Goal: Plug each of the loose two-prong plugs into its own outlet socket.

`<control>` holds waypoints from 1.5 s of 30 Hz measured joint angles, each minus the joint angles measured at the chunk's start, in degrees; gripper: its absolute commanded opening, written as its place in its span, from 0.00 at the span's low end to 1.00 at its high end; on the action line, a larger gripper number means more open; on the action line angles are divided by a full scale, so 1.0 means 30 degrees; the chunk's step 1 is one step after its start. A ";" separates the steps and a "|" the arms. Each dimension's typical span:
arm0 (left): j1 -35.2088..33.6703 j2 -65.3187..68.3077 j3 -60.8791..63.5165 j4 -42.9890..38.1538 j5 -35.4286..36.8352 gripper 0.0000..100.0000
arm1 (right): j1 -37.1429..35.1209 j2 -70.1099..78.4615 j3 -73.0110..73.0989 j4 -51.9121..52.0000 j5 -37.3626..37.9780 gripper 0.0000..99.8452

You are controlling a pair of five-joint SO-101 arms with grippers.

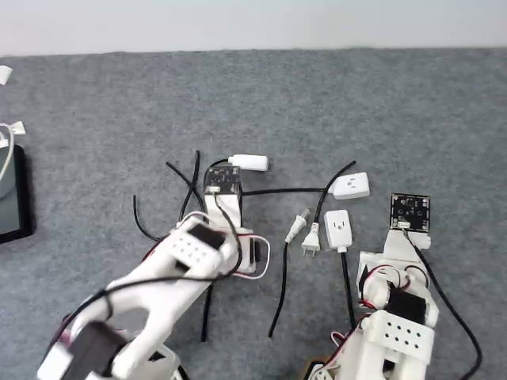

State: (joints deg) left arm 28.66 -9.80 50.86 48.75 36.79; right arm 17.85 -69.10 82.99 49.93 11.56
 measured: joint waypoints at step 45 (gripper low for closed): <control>-0.8117 -1.1516 0.4337 0.3897 -0.2989 0.42 | -0.5978 0.0000 -0.4278 -0.0381 -0.1758 0.07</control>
State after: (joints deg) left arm 4.31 -44.35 63.87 60.44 27.82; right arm -0.09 -69.10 70.15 48.79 6.29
